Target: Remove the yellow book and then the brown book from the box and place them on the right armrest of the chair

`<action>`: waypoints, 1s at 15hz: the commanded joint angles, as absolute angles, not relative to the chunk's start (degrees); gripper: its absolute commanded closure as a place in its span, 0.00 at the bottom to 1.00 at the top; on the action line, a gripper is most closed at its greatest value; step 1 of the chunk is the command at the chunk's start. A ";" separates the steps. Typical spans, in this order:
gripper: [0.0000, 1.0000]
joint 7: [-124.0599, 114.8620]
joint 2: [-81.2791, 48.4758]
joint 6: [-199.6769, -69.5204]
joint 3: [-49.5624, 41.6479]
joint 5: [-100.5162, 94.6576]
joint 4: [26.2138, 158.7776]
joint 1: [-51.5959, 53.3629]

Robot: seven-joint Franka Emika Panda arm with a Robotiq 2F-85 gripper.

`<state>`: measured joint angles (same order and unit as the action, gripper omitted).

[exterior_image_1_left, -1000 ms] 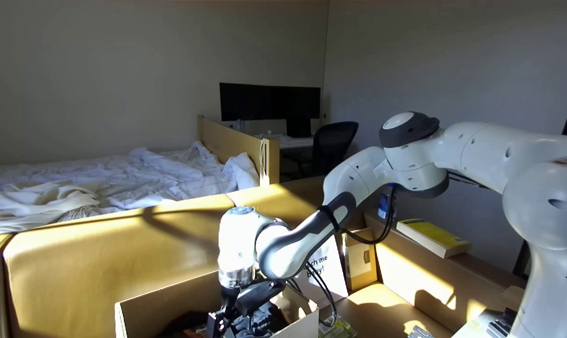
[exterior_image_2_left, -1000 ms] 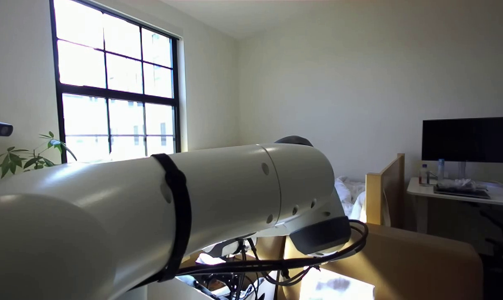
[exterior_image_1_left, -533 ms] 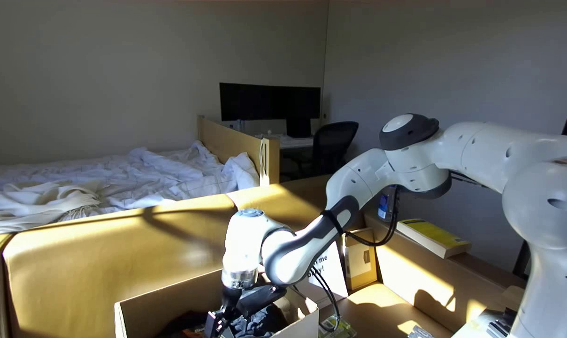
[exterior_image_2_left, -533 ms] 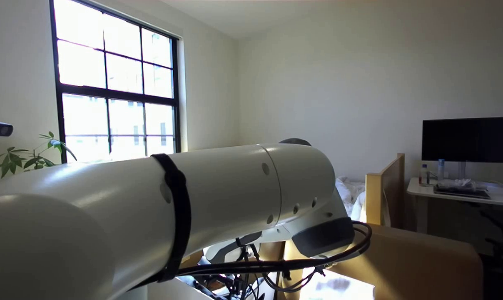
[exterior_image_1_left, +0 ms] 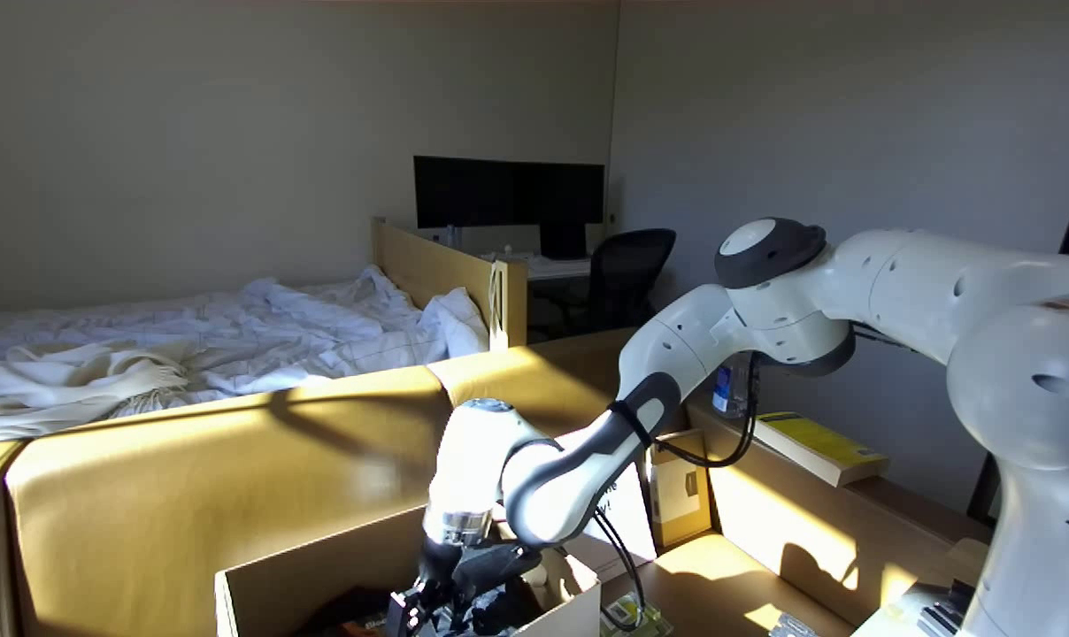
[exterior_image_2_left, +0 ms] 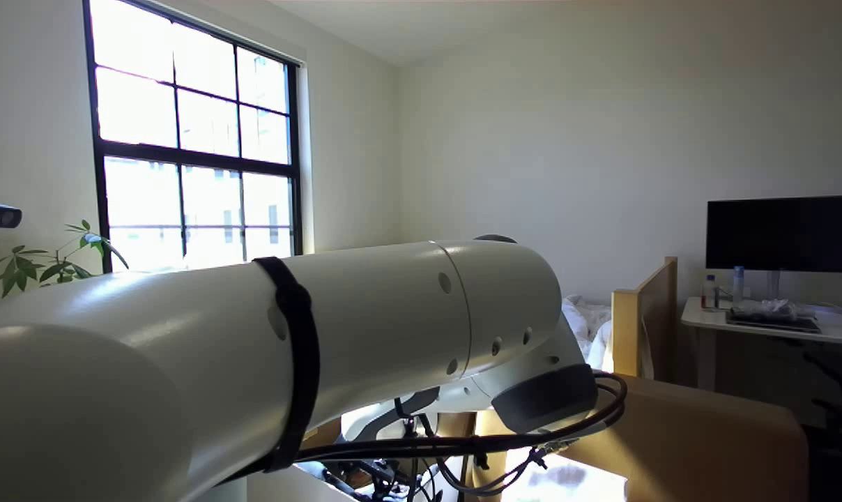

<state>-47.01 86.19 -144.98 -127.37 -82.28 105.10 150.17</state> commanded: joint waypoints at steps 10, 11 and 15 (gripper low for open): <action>1.00 -28.19 84.96 -161.53 -127.68 -72.08 107.31 148.93; 0.97 -24.87 84.95 -162.85 -127.68 -69.49 107.87 148.80; 0.96 -6.62 84.83 -162.28 -126.75 -54.63 109.06 149.48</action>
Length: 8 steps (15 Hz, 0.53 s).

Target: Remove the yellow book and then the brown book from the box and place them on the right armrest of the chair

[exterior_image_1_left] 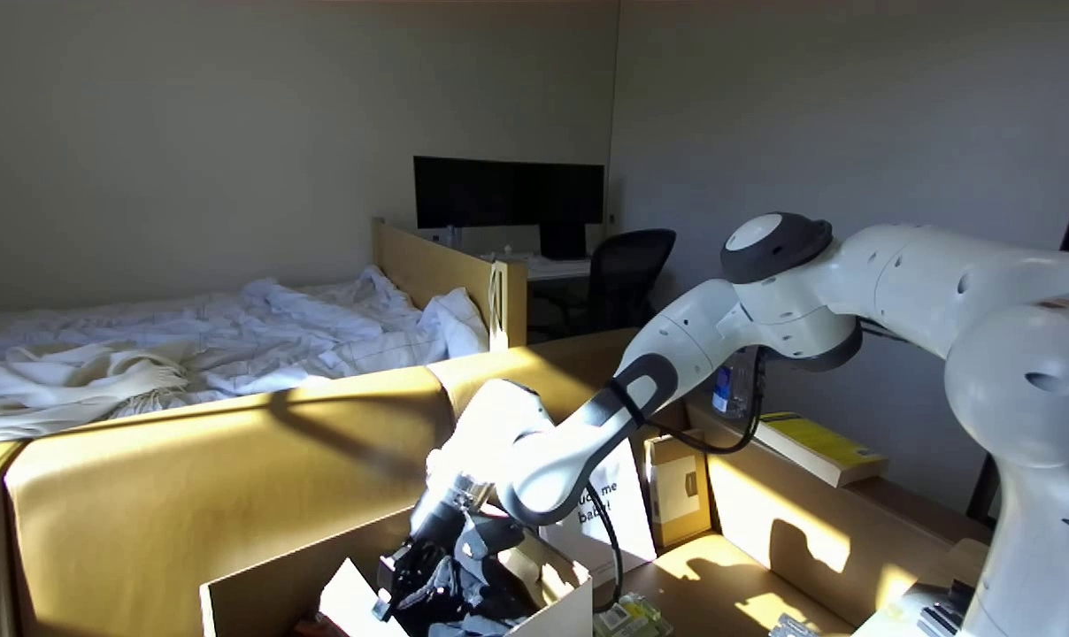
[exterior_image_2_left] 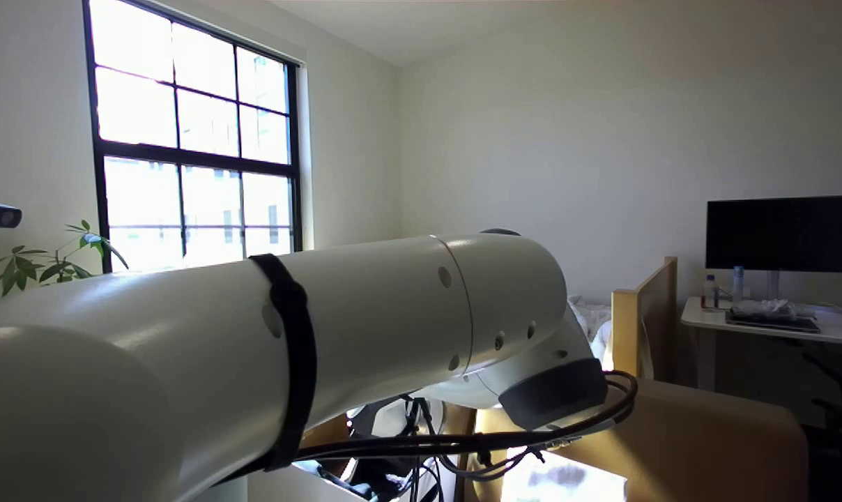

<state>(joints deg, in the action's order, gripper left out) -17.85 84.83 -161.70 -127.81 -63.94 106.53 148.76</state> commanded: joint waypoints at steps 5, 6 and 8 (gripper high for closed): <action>0.96 -5.94 84.58 -156.64 -125.62 -62.97 106.09 149.16; 0.96 -8.89 84.05 -154.32 -124.58 -68.69 104.26 149.15; 0.96 -18.54 79.84 -152.78 -122.69 -79.12 106.31 149.37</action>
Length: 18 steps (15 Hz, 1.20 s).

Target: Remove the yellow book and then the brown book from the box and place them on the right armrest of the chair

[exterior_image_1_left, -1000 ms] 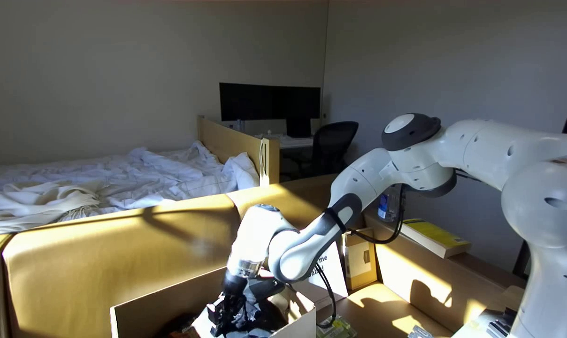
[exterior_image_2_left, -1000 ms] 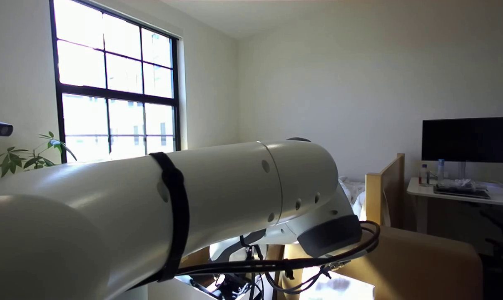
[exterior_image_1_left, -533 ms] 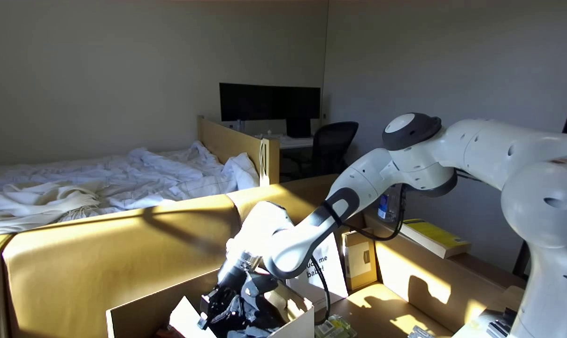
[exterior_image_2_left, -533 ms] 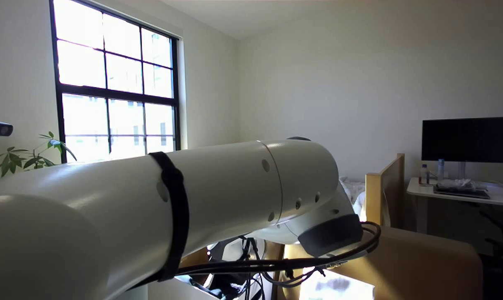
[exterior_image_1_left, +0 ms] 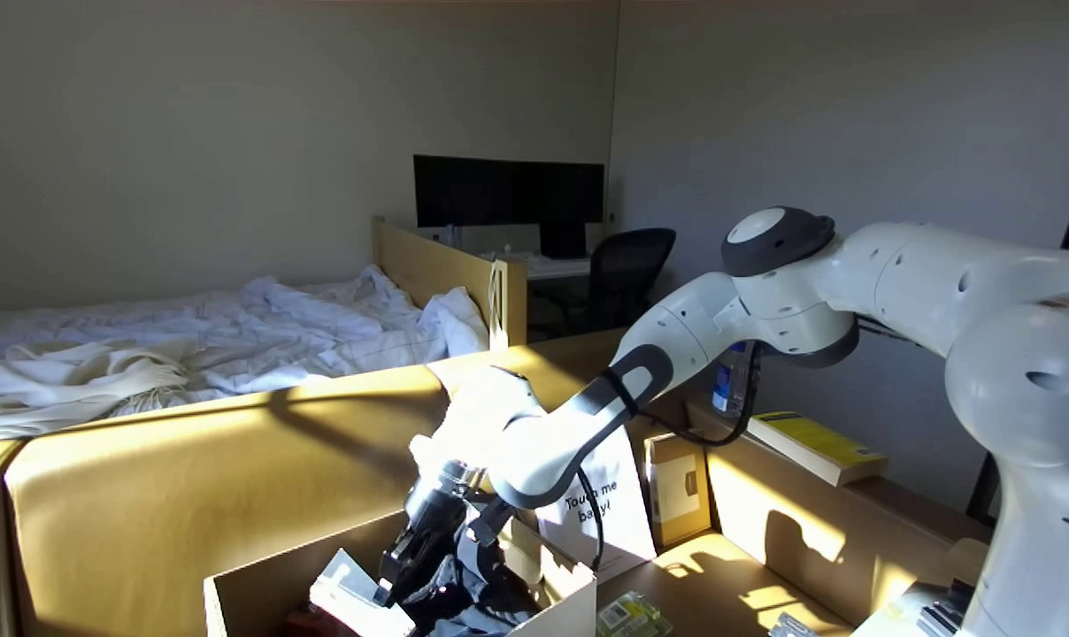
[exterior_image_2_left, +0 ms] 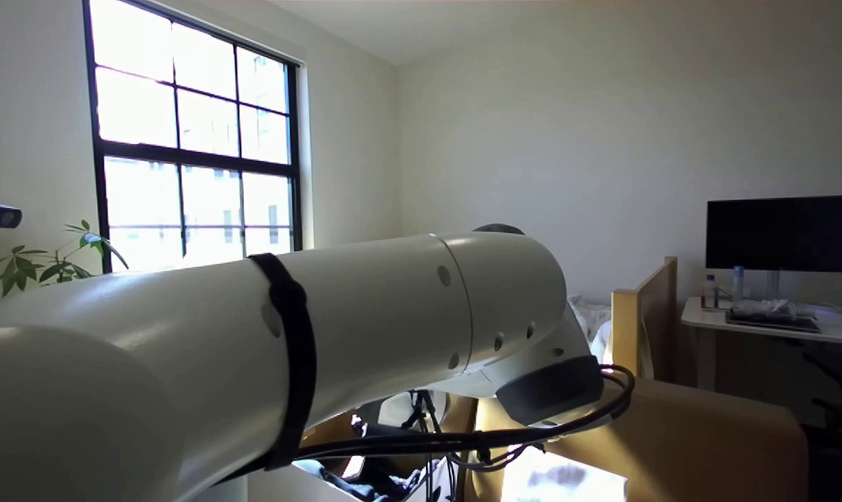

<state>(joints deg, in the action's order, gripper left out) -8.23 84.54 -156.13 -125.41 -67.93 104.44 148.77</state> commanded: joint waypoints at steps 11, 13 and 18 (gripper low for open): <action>0.96 -45.01 73.20 -109.57 -92.83 -69.55 111.09 147.13; 0.96 -46.44 69.65 -105.04 -89.77 -64.56 108.80 144.60; 0.96 -43.99 59.18 -101.59 -87.24 -63.10 102.20 136.49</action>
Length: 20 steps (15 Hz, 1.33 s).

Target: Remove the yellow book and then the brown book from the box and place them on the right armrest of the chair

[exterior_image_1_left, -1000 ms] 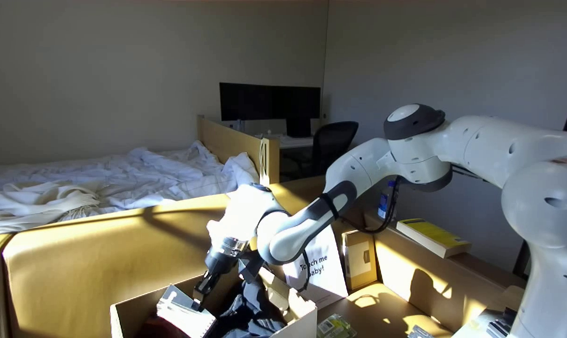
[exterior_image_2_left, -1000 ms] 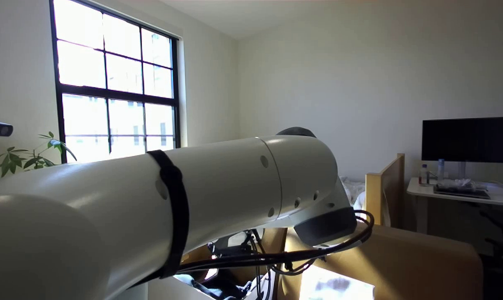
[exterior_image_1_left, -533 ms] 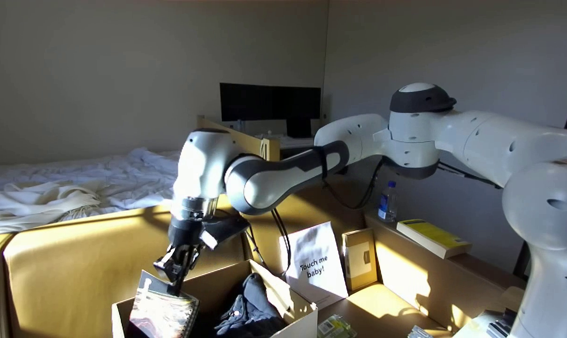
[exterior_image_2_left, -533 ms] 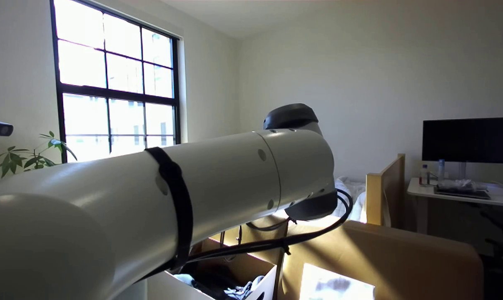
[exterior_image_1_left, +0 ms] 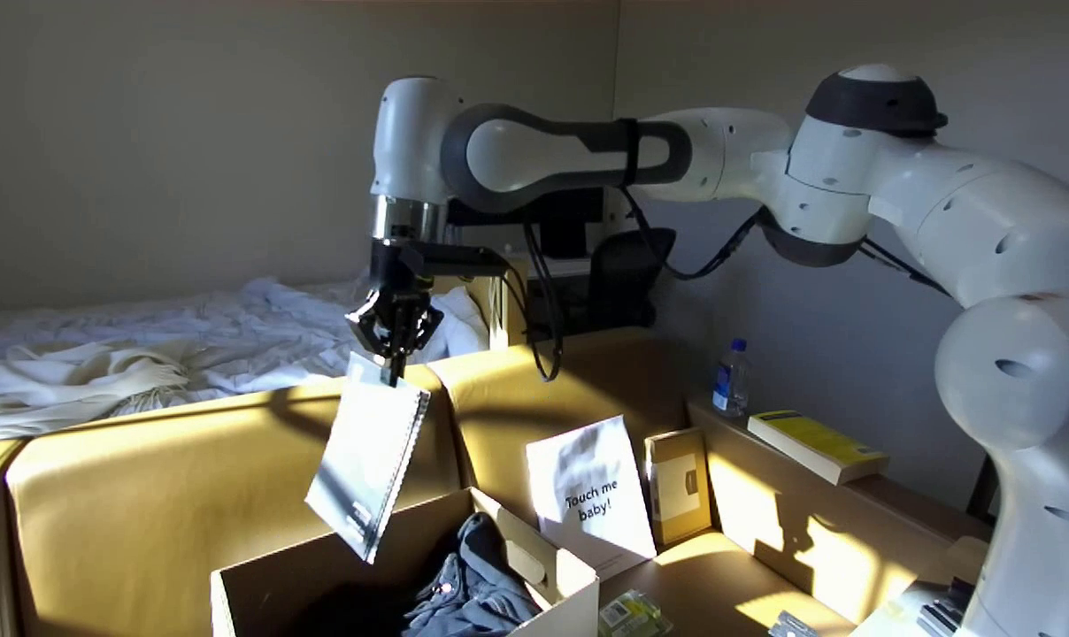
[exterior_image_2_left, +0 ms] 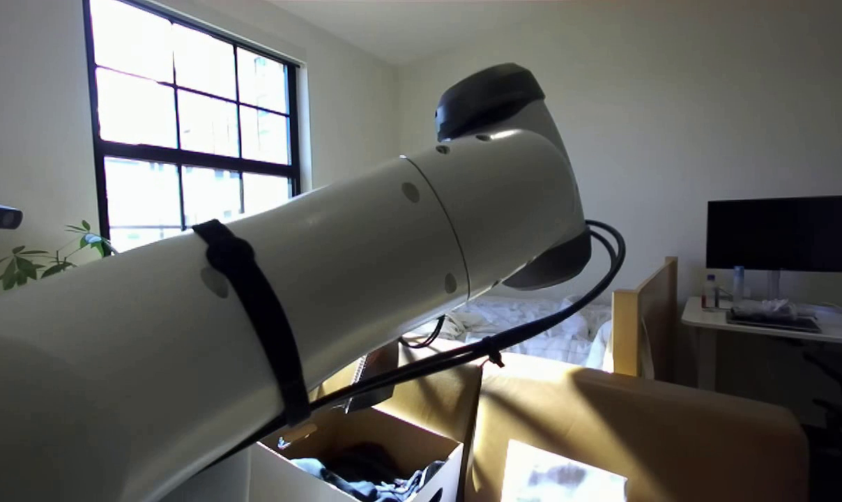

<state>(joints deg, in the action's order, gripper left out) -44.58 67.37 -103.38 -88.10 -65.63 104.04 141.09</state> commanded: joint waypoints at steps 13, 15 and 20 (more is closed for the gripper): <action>0.96 -60.76 48.88 -96.68 -61.46 -58.55 110.34 93.69; 0.97 -66.08 51.87 -95.60 -54.93 -60.26 115.77 84.97; 0.92 -60.18 44.03 -102.37 -55.57 -52.26 115.63 77.93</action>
<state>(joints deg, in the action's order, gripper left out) -63.44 51.04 -96.03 -55.71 -58.75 114.94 84.28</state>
